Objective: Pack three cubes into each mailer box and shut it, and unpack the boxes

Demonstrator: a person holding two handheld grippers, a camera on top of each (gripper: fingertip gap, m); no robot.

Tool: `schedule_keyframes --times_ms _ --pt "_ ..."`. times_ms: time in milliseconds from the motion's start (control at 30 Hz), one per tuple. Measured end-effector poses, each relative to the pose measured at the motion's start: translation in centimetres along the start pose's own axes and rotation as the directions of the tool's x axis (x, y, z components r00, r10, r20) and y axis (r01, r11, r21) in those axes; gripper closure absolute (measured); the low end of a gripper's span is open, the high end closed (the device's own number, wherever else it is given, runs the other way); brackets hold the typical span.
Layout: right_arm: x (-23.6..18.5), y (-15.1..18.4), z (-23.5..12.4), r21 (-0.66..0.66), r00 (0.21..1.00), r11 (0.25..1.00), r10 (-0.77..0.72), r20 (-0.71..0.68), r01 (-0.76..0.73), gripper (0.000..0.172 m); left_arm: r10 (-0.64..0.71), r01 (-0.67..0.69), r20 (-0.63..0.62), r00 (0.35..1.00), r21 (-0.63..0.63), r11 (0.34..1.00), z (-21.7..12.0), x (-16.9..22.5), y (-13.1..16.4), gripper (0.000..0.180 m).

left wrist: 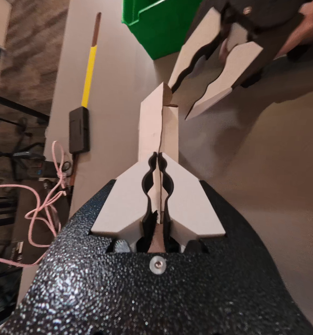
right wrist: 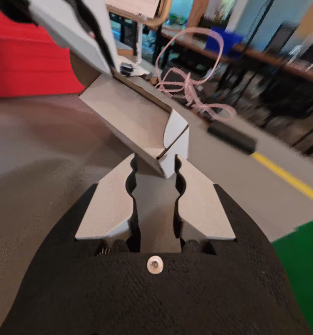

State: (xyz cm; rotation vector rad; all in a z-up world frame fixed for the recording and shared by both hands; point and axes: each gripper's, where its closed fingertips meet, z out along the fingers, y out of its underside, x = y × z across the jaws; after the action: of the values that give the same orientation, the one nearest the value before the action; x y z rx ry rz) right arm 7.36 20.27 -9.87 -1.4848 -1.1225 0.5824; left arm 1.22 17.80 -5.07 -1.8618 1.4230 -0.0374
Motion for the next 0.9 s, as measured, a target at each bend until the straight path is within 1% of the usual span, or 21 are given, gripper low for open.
schedule_keyframes --times_ms 33,67,100,133,167,200,267,333,367,400,533,667,700,733,767,800,833,900 --pt "0.1 -0.7 -0.4 0.028 0.990 0.991 -0.128 -0.057 0.130 0.144 0.009 -0.009 0.022 1.000 0.002 1.000 0.0 -0.3 -0.1 0.180" --pt "-0.6 -1.8 -0.9 0.070 0.959 0.959 -0.268 -0.090 0.274 0.159 0.016 -0.016 0.037 0.999 0.005 1.000 0.0 -0.4 -0.2 0.180" --pt "-1.9 -2.8 -1.3 0.117 0.905 0.899 -0.409 -0.116 0.421 0.172 0.021 -0.021 0.043 0.999 0.007 1.000 0.1 -0.5 -0.3 0.180" --pt "-3.0 -3.6 -1.4 0.138 0.839 0.830 -0.519 -0.166 0.541 0.172 0.024 -0.025 0.042 0.999 0.010 1.000 0.1 -0.4 -0.3 0.180" --pt "-3.7 -3.8 -1.1 0.117 0.780 0.777 -0.591 -0.206 0.619 0.172 0.026 -0.027 0.035 0.999 0.014 1.000 0.1 -0.3 -0.4 0.180" --pt "-3.9 -3.9 -0.5 0.079 0.743 0.750 -0.625 -0.242 0.656 0.172 0.027 -0.028 0.022 0.999 0.017 0.999 0.1 0.1 -0.6 0.180" --pt "-3.7 -3.9 0.7 0.008 0.695 0.728 -0.652 -0.302 0.686 0.172 0.033 -0.033 -0.002 0.999 0.027 0.999 -0.1 0.7 -0.9 0.180" --pt "-3.2 -3.5 1.7 -0.064 0.678 0.728 -0.663 -0.318 0.682 0.172 0.041 -0.041 -0.015 0.999 0.040 0.998 -0.3 1.2 -1.4 0.180" --pt "-3.2 -3.5 1.8 -0.078 0.671 0.724 -0.669 -0.320 0.685 0.172 0.052 -0.051 -0.006 0.999 0.026 0.998 -0.3 1.2 -1.3 0.180" --pt "-3.3 -3.5 1.8 -0.092 0.678 0.730 -0.667 -0.307 0.677 0.172 0.061 -0.061 0.000 0.998 0.021 0.998 -0.3 1.2 -1.3 0.180" --pt "-4.1 -2.9 1.3 -0.057 0.788 0.807 -0.587 -0.188 0.588 0.172 0.079 -0.079 0.006 0.997 0.012 0.997 -0.3 1.0 -1.4 0.180" --pt "-5.0 -1.7 1.1 -0.081 0.813 0.817 -0.576 -0.080 0.571 0.172 0.098 -0.098 -0.006 0.995 -0.019 0.995 -0.1 1.3 -1.2 0.180" --pt "-5.5 -0.9 1.2 -0.102 0.812 0.810 -0.583 -0.030 0.578 0.172 0.099 -0.099 -0.001 0.995 -0.025 0.995 0.0 1.2 -1.1 0.180" --pt "-5.9 0.9 1.6 -0.171 0.807 0.791 -0.589 0.047 0.587 0.172 0.095 -0.095 0.012 0.995 -0.010 0.995 0.0 1.0 -1.4 0.180" --pt "-6.1 2.8 2.0 -0.239 0.790 0.755 -0.603 0.115 0.611 0.172 0.073 -0.073 0.002 0.997 0.015 0.997 -0.3 1.0 -1.8 0.180" --pt "-6.2 4.0 2.3 -0.269 0.759 0.712 -0.633 0.152 0.649 0.172 0.056 -0.056 -0.006 0.998 0.030 0.998 -0.5 0.9 -2.1 0.180" --pt "-6.5 3.7 2.4 -0.249 0.728 0.687 -0.670 0.146 0.683 0.172 0.055 -0.055 0.001 0.998 0.031 0.998 -0.6 0.8 -2.2 0.180" --pt "-7.2 0.0 1.8 -0.105 0.690 0.685 -0.724 0.012 0.721 0.172 0.069 -0.069 0.009 0.998 0.000 0.998 -0.4 0.7 -1.9 0.180"
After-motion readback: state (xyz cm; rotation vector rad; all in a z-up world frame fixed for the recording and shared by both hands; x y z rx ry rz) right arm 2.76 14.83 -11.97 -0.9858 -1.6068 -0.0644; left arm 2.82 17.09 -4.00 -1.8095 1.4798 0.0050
